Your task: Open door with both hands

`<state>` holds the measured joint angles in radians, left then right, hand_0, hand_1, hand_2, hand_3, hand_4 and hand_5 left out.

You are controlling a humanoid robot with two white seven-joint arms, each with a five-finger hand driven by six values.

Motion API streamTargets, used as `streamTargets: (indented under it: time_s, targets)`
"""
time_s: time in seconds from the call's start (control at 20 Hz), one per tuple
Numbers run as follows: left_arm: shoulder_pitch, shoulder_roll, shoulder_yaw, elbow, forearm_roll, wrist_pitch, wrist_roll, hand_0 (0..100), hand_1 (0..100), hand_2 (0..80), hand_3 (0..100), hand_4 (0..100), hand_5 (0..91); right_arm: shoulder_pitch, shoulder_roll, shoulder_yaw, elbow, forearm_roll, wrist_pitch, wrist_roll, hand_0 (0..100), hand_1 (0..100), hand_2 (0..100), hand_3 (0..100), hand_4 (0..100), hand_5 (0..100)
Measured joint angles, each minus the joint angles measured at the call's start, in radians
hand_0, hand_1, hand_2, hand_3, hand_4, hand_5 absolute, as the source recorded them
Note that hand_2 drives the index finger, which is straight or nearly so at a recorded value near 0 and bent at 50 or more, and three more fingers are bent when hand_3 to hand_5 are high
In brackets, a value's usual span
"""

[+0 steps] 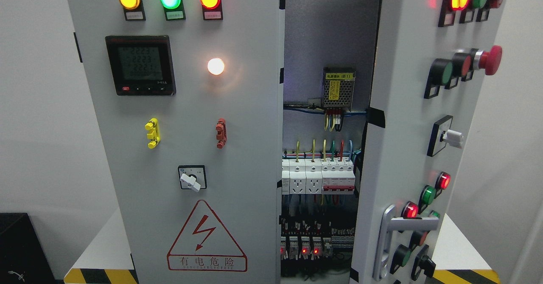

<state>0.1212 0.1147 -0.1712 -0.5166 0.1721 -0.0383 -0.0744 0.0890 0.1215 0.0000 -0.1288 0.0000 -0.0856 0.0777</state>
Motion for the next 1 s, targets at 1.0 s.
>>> streamTargets:
  time_s: [1.0]
  targets:
    - [-0.035, 0.192, -0.072, -0.710, 0.182, 0.006, -0.108, 0, 0, 0.0, 0, 0, 0.0, 0.000, 0.000, 0.000, 0.000, 0.000, 0.000, 0.000, 0, 0, 0, 0, 0, 0]
